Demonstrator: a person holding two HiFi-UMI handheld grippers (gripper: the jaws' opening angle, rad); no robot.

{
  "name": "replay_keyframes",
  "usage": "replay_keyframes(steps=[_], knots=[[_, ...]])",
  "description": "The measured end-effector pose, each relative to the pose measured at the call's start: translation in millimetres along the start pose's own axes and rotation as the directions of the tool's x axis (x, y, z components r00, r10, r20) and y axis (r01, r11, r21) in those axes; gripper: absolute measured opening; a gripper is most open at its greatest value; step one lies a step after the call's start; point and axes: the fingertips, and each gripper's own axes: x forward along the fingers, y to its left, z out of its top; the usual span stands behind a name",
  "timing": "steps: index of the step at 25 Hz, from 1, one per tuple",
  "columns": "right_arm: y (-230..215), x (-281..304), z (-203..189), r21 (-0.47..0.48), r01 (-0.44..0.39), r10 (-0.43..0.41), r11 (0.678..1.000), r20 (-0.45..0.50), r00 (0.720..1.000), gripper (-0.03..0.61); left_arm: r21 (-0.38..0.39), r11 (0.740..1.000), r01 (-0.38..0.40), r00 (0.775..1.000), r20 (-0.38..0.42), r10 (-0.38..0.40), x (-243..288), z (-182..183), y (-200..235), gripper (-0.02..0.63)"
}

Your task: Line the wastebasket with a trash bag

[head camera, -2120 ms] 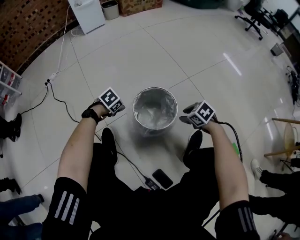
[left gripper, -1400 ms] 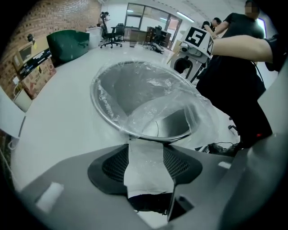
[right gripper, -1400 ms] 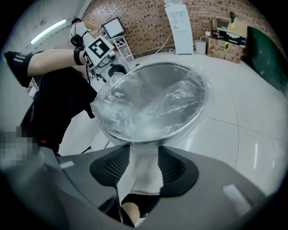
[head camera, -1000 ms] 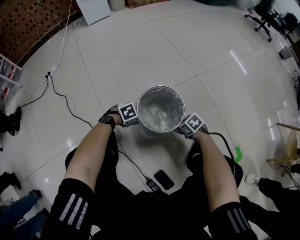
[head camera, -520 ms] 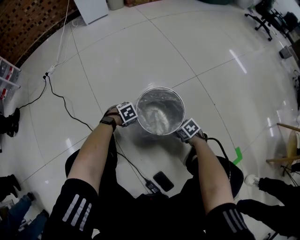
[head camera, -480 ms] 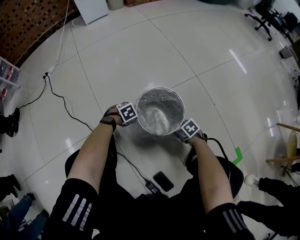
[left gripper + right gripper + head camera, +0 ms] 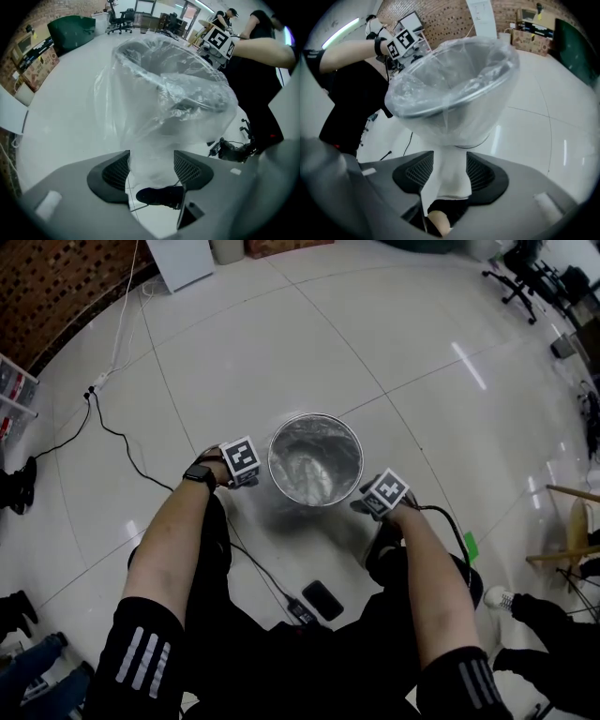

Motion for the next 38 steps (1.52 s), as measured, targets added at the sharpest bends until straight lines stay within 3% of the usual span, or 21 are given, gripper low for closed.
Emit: replay_keyframes(steps=[3,5,8,11,16,23,30,34,38], knots=[[8,-13,-3,0.108,0.014,-0.016,0.994,0.021,1.000,0.229,0.008,1.000,0.023,1.000,0.006,-0.023,-14,-10,-6,0.289],[20,-14,-3,0.124,0.009,-0.012,0.992,0.023,1.000,0.229,-0.003,0.999,0.038,0.999,0.033,-0.038,-27,-11,-11,0.288],[39,-13,10,0.194,-0.029,0.013,0.981,0.086,0.996,0.229,-0.020,0.998,0.054,0.997,0.057,-0.053,-42,-13,-18,0.288],[56,-11,16,0.251,-0.060,0.031,0.966,0.119,0.992,0.229,0.011,0.998,0.059,0.997,0.048,-0.059,-52,-12,-30,0.288],[51,-10,31,0.296,0.021,-0.086,0.955,0.211,0.974,0.229,0.035,0.999,0.027,0.996,0.085,-0.030,-63,-1,-37,0.287],[34,22,25,0.322,0.081,-0.141,0.943,0.166,0.976,0.232,-0.040,0.999,-0.018,0.999,0.046,0.020,-32,-14,-16,0.287],[34,40,20,0.290,0.070,-0.116,0.954,0.146,0.982,0.235,-0.040,0.998,-0.048,0.999,0.008,0.049,-11,-20,-3,0.288],[39,34,14,0.171,0.112,-0.124,0.979,0.061,0.990,0.235,-0.042,0.998,-0.036,0.999,0.008,0.037,-16,-19,-2,0.288],[46,14,11,0.077,0.146,-0.147,0.986,0.011,0.989,0.235,-0.047,0.998,-0.045,0.997,0.057,0.047,-38,-16,0,0.288]])
